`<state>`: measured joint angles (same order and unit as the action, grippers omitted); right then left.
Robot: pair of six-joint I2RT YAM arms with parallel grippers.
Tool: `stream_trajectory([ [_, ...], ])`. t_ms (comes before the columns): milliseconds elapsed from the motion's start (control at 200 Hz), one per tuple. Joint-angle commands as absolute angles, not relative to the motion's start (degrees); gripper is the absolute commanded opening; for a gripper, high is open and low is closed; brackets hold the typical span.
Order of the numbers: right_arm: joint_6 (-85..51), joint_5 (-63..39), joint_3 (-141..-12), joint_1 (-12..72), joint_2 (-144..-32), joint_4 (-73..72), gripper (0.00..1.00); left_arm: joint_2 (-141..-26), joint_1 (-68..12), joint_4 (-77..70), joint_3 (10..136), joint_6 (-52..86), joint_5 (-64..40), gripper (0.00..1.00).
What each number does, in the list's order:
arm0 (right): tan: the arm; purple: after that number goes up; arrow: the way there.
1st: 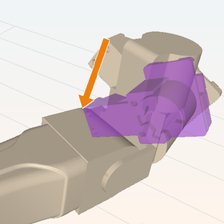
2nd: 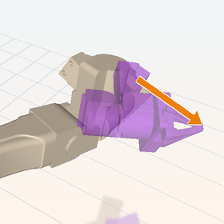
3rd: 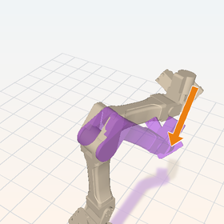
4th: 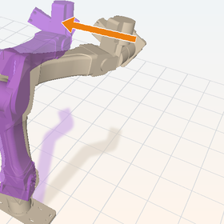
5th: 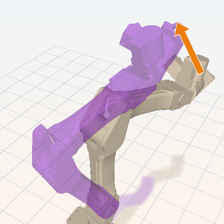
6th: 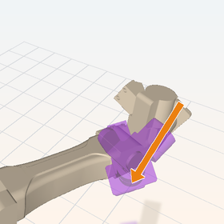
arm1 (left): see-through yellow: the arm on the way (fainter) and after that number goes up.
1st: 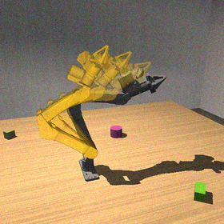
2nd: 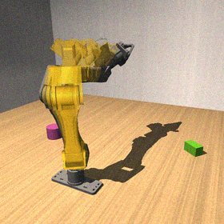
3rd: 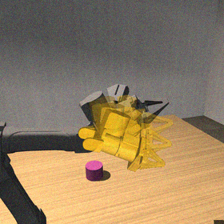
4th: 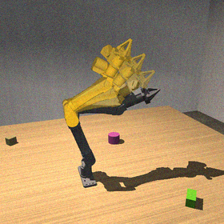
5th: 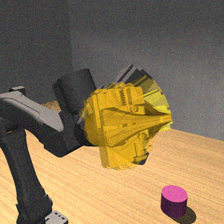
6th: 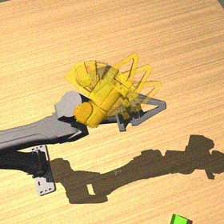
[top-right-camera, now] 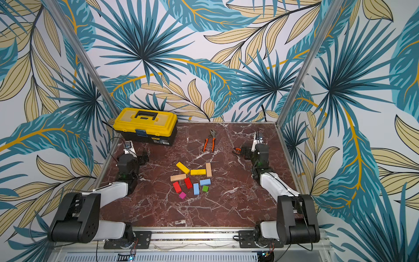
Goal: Assemble the letter v with building blocks
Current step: Adjust the building block at the center of the board.
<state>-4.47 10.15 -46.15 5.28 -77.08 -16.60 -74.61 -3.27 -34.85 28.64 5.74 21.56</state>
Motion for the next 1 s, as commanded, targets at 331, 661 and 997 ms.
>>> stream_trajectory([
  [331, -11.6, 6.4, -64.5, 25.0, -82.0, 9.9, 1.0, -70.1, -12.9, 27.1, 58.3, 21.3, 23.3, 0.99],
  [661, -14.7, 15.6, -68.5, 23.7, -86.4, 30.5, 1.0, -82.1, -25.1, 45.2, 65.2, 31.8, 17.6, 0.99],
  [997, -17.6, 2.3, -64.1, 15.0, -88.2, 32.0, 0.99, -95.5, -30.9, 44.8, 72.6, 38.7, 15.9, 1.0],
])
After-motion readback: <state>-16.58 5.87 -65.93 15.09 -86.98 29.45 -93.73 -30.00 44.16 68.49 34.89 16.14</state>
